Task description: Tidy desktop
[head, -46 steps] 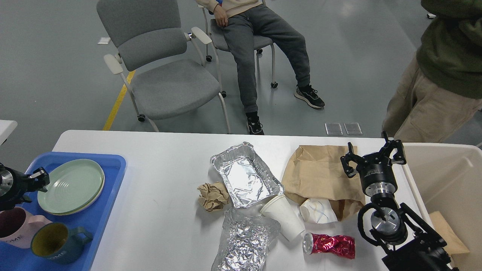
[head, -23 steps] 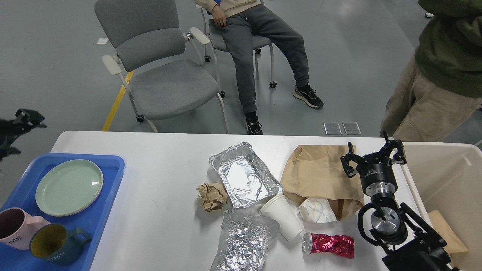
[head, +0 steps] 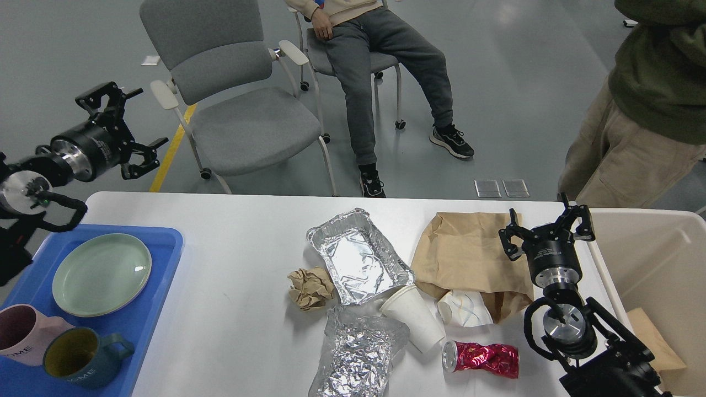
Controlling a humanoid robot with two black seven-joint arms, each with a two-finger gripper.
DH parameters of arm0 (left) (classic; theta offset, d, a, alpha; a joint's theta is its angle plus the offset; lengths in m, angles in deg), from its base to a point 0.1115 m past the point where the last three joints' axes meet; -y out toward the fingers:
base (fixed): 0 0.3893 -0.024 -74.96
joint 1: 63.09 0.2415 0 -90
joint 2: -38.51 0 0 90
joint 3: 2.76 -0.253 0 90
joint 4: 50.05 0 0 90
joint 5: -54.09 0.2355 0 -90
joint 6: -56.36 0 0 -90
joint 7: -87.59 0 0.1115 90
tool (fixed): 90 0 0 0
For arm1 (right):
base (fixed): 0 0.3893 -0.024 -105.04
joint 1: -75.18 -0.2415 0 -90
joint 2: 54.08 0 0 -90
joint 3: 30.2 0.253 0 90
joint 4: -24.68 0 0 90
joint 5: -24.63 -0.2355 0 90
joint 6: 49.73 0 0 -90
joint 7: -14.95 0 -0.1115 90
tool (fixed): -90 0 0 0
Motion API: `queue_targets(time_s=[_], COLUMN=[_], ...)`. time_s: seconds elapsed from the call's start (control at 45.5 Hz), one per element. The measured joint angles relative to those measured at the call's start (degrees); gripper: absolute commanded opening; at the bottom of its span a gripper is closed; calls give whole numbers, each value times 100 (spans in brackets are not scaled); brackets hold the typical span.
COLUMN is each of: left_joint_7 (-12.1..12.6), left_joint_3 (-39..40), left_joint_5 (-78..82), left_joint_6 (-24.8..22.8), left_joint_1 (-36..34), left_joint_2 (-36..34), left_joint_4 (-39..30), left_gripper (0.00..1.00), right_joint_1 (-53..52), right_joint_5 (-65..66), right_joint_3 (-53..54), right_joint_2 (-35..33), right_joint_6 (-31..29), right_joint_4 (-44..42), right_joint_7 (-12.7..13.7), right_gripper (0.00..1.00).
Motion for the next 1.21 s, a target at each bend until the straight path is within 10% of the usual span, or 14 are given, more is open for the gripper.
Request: queue_targets(time_s=[0.329,0.703,1.208], left_joint_7=[-1805,-1349,-1390], left_joint_3=[1198,3537,3673], left_joint_5=[28,799,937], left_joint_6=[40,-209,-296], left_joint_1=[1662,3258,3423], left_joint_2=[986,1688,1877], left_joint_4=[-575,-1691,-1676], left_gripper=[96,96,96], right_joint_1=[-1,-2,3], right_joint_5=[1,-5,-4], right_joint_3=[0,0,0], right_joint_2=[0,0,0], right_joint_6=[2,2,-3], right_joint_4=[0,10,10], right_joint_7=[0,0,0], right_gripper=[100,100,100])
